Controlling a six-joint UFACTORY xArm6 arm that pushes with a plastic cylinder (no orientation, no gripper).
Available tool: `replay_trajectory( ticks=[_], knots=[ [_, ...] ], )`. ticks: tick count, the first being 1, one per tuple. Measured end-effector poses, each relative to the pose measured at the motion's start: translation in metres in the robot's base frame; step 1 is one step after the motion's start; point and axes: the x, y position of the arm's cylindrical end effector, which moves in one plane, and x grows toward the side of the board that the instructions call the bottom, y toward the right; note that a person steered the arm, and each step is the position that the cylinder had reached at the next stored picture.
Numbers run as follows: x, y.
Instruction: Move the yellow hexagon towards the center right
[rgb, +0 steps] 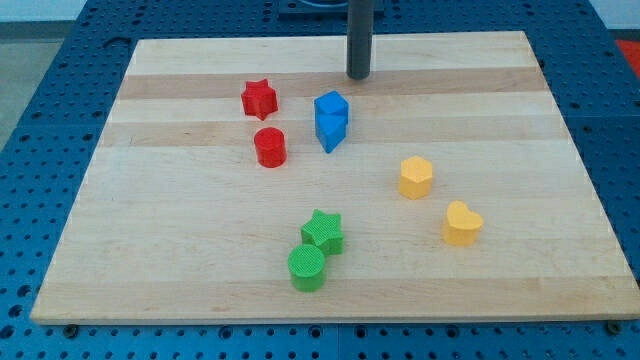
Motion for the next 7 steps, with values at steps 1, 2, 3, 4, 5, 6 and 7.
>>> replay_trajectory(
  ticks=[1,2,3,4,5,6,7],
  knots=[
    [-0.001,0.0],
    [0.003,0.0],
    [0.057,0.009],
    [0.039,0.009],
    [0.094,0.011],
    [0.115,0.011],
    [0.165,0.015]
  ],
)
